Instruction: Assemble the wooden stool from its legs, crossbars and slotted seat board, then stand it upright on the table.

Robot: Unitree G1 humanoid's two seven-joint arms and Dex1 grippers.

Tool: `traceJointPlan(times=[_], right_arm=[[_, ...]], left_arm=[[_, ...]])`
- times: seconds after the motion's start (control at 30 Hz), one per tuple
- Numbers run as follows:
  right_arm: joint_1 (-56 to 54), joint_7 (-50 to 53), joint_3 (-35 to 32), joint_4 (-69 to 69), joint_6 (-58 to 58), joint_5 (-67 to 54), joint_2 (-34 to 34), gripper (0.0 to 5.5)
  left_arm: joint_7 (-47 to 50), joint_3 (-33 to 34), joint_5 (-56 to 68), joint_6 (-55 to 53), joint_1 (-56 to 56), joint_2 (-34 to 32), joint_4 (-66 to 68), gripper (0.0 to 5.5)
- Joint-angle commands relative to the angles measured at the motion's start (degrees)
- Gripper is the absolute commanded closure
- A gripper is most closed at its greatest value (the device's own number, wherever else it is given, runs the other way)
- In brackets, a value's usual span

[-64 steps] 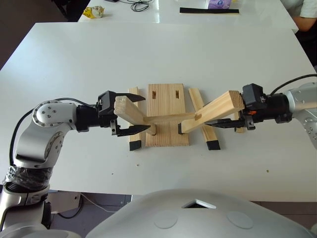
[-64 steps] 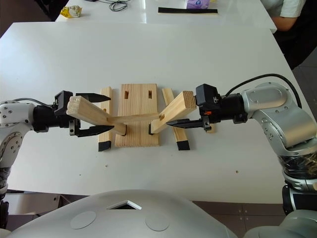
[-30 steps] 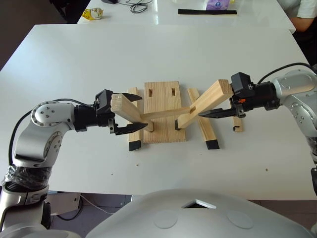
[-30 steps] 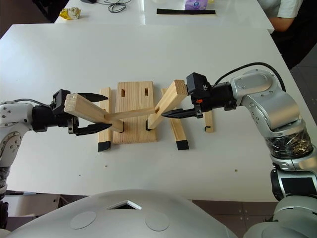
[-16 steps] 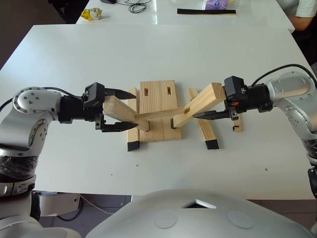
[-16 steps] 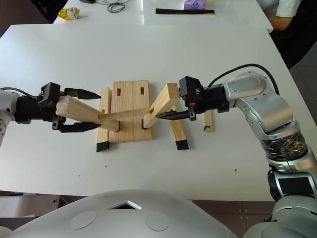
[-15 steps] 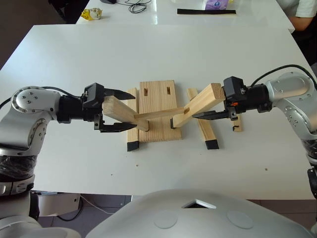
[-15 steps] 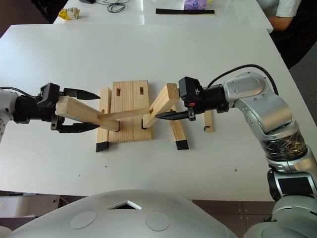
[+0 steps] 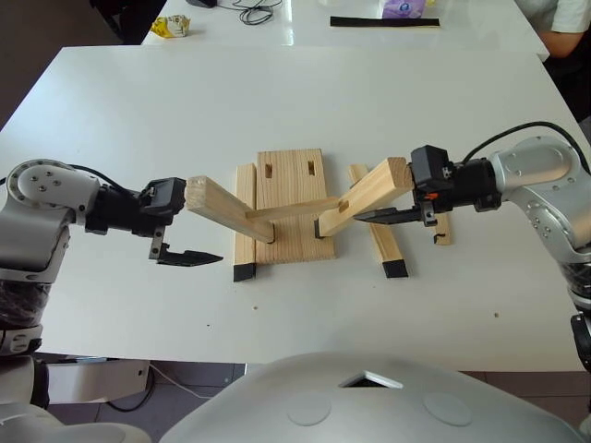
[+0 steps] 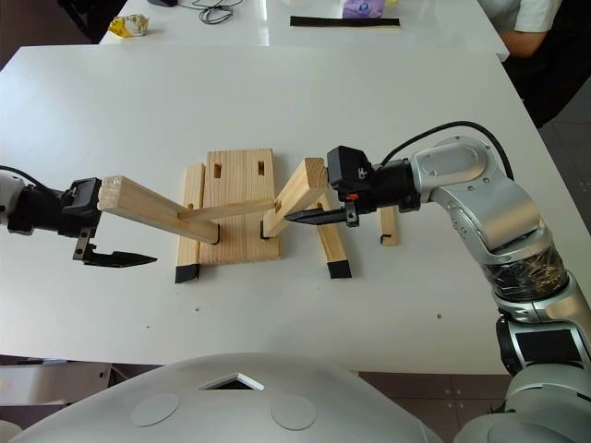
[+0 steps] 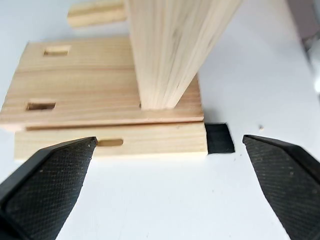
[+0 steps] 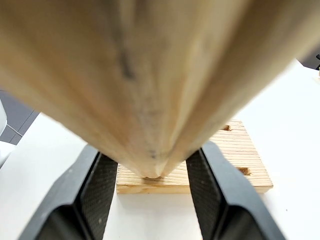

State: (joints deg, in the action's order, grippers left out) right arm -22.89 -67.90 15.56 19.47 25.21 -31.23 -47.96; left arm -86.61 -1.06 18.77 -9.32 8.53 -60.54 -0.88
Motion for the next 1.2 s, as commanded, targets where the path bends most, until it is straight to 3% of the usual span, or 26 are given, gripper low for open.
traceJointPlan(times=[0.03,0.17,0.27,0.4,0.6,1.2], right_arm=[[3.4,0.3,4.2,-1.4,2.3,5.1,-0.6,3.49],[3.5,0.6,4.6,-1.2,2.1,5.5,-0.5,3.49],[3.1,0.5,4.8,-1.3,2.1,5.6,-0.4,3.49],[2.1,0.3,4.9,-1.7,2.5,5.5,-0.4,3.49],[0.5,-1.1,4.9,-0.8,4.5,4.1,-1.3,3.49],[1.4,-4.0,3.4,4.3,7.2,0.9,-8.3,3.49]], left_arm=[[12.1,-1.9,-9.3,1.6,10.0,4.1,12.4,0.10],[25.3,-1.0,-11.2,-7.6,23.3,12.5,21.0,0.10],[28.4,-0.1,-8.1,-15.6,29.0,17.1,17.6,0.10],[28.0,-2.7,-7.5,-18.1,32.1,20.0,12.2,0.10],[26.4,-6.8,-7.7,-19.2,33.3,21.8,7.0,0.10],[26.2,-10.8,-5.0,-31.0,27.7,21.1,-11.7,0.10]])
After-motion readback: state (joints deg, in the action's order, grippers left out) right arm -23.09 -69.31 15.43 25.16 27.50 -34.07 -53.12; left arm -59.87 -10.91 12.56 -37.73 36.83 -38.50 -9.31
